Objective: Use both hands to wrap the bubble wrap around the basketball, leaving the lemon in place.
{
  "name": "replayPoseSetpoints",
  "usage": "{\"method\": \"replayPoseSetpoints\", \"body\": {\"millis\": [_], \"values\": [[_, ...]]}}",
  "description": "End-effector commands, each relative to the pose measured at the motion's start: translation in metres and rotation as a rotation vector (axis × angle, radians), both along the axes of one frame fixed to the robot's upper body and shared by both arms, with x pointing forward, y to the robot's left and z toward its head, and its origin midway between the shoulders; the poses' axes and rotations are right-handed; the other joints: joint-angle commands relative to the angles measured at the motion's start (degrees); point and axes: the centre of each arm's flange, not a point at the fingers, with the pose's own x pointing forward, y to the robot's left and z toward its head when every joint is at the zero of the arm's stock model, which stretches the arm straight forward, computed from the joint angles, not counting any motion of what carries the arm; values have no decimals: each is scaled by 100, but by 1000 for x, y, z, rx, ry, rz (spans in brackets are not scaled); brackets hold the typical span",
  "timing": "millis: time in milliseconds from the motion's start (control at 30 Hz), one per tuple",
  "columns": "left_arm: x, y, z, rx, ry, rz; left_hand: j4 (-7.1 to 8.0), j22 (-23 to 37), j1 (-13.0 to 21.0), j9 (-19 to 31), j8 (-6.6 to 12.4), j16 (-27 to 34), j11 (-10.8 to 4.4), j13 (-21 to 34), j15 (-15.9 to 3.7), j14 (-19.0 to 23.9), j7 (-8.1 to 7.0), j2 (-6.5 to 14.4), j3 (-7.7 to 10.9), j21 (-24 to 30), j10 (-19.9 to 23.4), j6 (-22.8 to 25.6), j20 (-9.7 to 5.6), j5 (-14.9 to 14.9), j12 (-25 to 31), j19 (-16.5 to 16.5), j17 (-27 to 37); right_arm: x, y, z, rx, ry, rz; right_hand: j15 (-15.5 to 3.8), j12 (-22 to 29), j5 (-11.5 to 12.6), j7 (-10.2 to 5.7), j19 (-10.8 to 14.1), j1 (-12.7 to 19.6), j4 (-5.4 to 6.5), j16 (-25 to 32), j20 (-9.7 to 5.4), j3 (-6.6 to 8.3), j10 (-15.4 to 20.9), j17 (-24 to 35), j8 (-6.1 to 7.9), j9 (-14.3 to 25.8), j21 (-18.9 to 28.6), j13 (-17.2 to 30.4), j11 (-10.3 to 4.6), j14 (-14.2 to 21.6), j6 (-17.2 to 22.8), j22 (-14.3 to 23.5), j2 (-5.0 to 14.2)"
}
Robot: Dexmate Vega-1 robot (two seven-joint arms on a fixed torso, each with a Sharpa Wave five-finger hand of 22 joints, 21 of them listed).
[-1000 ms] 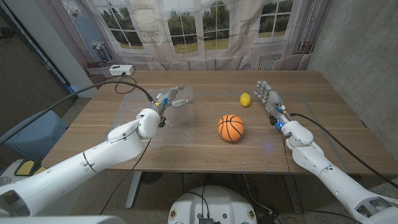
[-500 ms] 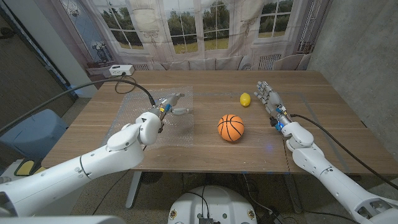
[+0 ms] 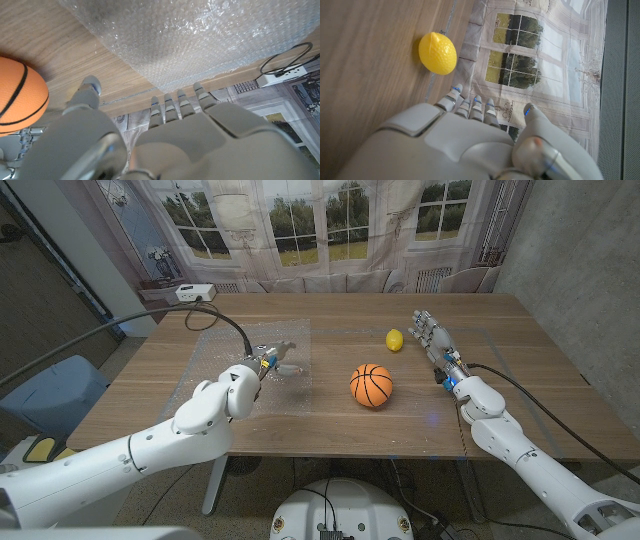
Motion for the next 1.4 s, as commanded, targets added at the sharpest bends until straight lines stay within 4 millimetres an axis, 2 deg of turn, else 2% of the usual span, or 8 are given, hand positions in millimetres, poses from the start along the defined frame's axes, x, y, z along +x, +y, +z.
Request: {"method": "replayPoseSetpoints", "body": {"millis": [33,467,600,900,967,1267,1400], "values": [[3,-6,-12,92,89,21,5,26,112,13,38,-14,-23,25,18,-30,14,32,-31,-2,17,149,-4,31,0,11,30,1,2,1,-6,5,3,36,19,20,8,-4,-8,-44,36,42,1,24,-5,33,28,-10,16,14,-4,29,24,-5],[11,-7,-21,115,208,8,44,28,194,18,105,-3,-29,32,-30,-3,41,50,-101,-6,134,474,-35,40,28,33,29,1,2,0,-2,4,4,34,18,22,8,-1,-11,-51,39,43,2,25,-6,34,29,-11,16,9,6,32,24,-2],[14,-8,-22,131,255,9,66,28,206,19,161,-4,-16,35,-34,-4,114,46,-150,-12,143,706,-59,41,23,35,29,0,1,-1,-1,3,1,46,16,22,13,-1,-13,-53,40,47,1,19,-6,33,29,-12,15,9,9,31,24,-2],[15,-14,-23,201,267,58,84,27,223,18,160,6,-13,36,-34,28,131,59,-191,-6,222,800,-110,39,45,69,28,-2,-1,-1,2,0,-2,55,16,22,15,-2,-19,-55,42,56,-1,20,-5,35,29,-14,15,12,17,38,24,-2],[15,-16,-23,229,261,79,99,25,254,21,231,11,-37,36,-42,55,154,92,-223,-9,323,1084,-116,33,74,80,26,-2,-1,-1,4,0,-2,56,15,22,14,2,-21,-55,42,52,-1,20,-5,35,29,-13,15,12,17,37,24,-1],[13,-24,-25,355,214,189,109,24,357,21,280,45,-129,33,-112,186,102,217,-229,13,530,1394,-130,-2,132,173,21,-1,-2,-6,19,4,-3,59,18,23,4,6,-27,-57,44,50,-2,28,-5,34,29,-14,15,14,25,36,25,2],[14,-24,-28,379,203,216,107,24,485,23,340,72,-203,27,-195,328,118,398,-190,26,715,1720,-149,-75,178,240,14,-1,-3,-8,26,3,-6,63,15,23,2,6,-31,-57,44,50,-2,22,-4,34,29,-14,15,10,26,36,25,4]]}}
